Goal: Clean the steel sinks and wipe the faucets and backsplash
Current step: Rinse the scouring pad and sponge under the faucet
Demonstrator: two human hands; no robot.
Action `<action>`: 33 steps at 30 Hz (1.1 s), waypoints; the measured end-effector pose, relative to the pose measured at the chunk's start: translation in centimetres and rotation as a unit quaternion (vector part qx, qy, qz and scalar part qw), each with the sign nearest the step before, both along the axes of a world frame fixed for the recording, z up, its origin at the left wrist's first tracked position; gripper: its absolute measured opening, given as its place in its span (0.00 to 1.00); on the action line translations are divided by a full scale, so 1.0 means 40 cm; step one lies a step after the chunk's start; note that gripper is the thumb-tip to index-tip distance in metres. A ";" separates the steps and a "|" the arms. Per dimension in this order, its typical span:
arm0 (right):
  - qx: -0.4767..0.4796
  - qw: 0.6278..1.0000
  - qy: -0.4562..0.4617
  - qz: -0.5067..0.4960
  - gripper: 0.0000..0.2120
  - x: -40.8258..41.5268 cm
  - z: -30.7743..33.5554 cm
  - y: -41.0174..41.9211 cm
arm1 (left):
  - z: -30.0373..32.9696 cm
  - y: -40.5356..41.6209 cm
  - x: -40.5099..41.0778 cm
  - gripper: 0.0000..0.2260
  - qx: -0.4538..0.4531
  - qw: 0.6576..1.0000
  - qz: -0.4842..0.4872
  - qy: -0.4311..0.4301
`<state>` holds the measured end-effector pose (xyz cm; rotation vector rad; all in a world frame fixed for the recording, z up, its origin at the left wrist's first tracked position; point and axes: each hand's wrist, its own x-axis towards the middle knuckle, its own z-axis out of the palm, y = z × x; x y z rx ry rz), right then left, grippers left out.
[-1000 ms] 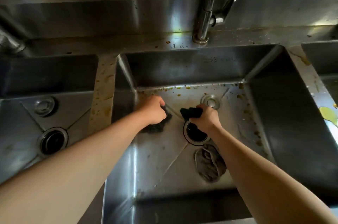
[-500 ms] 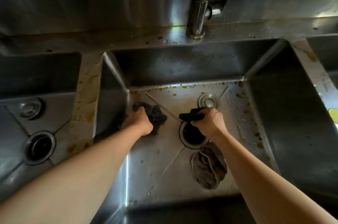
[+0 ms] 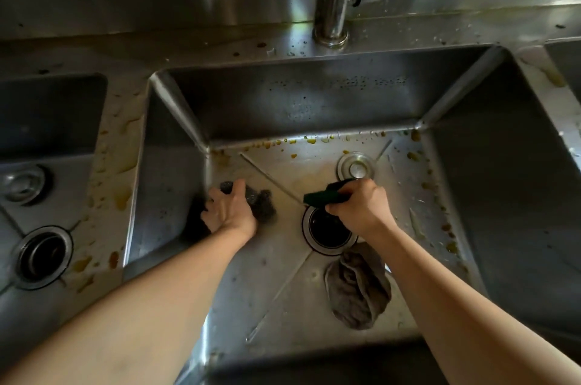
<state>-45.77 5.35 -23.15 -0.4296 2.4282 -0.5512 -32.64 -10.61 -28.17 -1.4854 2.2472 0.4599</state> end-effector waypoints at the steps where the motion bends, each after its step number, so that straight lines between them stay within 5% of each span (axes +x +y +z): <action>1: -0.001 1.000 0.001 -0.002 0.14 0.003 0.008 0.003 | 0.018 -0.001 0.002 0.22 0.009 1.000 0.001 0.007; 18: -0.085 0.992 0.047 -0.076 0.15 0.020 0.283 0.036 | 0.416 0.006 -0.042 0.10 0.131 0.964 -0.040 0.227; 22: -0.127 0.982 0.047 -0.129 0.13 0.006 0.269 0.029 | 0.407 0.027 -0.057 0.12 0.101 0.959 -0.009 0.265; 26: 0.078 0.995 0.006 -0.061 0.15 0.046 0.126 0.063 | 0.276 0.074 -0.020 0.14 0.076 0.987 -0.050 0.130; 33: -0.010 0.994 0.021 -0.105 0.15 0.018 0.095 0.078 | 0.269 0.065 -0.047 0.17 0.095 0.968 0.003 0.232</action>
